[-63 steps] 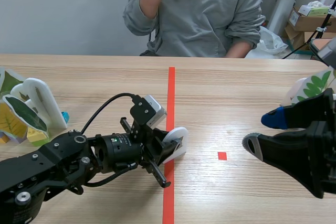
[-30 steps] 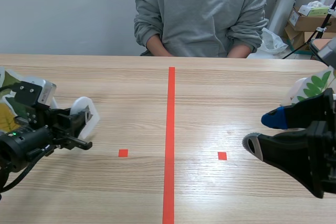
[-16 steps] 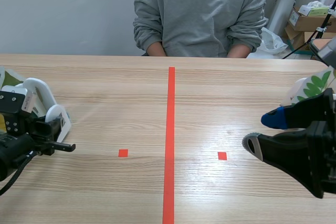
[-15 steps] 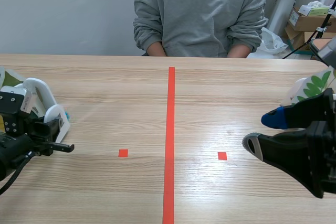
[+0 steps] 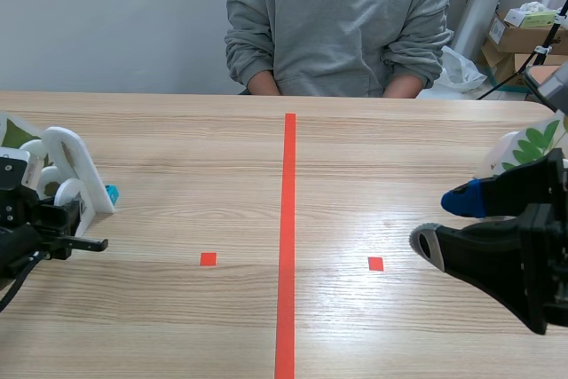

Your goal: Do the leaf sorting experiment

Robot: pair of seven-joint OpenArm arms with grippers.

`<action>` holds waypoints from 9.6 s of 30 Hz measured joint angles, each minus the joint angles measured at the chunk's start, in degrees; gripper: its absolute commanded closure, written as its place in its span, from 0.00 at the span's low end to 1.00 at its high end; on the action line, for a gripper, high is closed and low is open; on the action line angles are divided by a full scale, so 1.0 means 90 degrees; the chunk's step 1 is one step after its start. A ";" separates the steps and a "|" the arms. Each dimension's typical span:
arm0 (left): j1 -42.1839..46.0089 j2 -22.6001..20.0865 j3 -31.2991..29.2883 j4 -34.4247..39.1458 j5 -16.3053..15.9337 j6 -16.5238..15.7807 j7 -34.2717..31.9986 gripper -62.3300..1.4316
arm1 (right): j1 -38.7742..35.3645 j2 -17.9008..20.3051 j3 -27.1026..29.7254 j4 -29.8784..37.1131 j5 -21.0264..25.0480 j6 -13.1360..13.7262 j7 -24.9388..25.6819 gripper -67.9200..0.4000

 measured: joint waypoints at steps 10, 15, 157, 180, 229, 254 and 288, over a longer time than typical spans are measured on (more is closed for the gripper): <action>-0.0015 -0.0119 -0.0061 -0.0027 -0.0002 0.0044 -0.0034 0.82 | 0.0000 0.0000 0.0000 0.0000 0.0000 0.0000 0.0012 0.39; -0.0015 -0.0117 -0.0061 -0.0027 -0.0002 0.0044 -0.0036 0.54 | 0.0000 0.0000 0.0000 0.0000 0.0000 0.0000 0.0012 0.39; 0.5314 -0.1052 -0.0653 0.7312 -0.1192 -0.0940 0.1399 0.34 | 0.0000 0.0000 0.0000 0.0000 -0.0027 0.0000 0.0058 0.39; 0.5314 -0.1052 -0.0653 0.7312 -0.1192 -0.0940 0.1399 0.34 | 0.0000 0.0000 0.0000 0.0000 -0.0027 0.0000 0.0063 0.39; 0.0816 -0.2249 0.2307 0.3876 -0.1168 -0.1683 0.0964 0.34 | 0.0000 0.0000 0.0000 0.0000 -0.0027 0.0000 0.0109 0.39; -0.2606 0.0007 0.4998 -0.0032 -0.0134 -0.1668 0.0629 0.34 | 0.0000 0.0000 0.0000 0.0000 -0.0046 0.0000 0.0109 0.39; -0.2975 0.1064 0.5003 -0.1236 0.0359 -0.1440 0.0248 0.78 | 0.0000 0.0000 0.0000 0.0000 -0.0046 0.0000 0.0109 0.39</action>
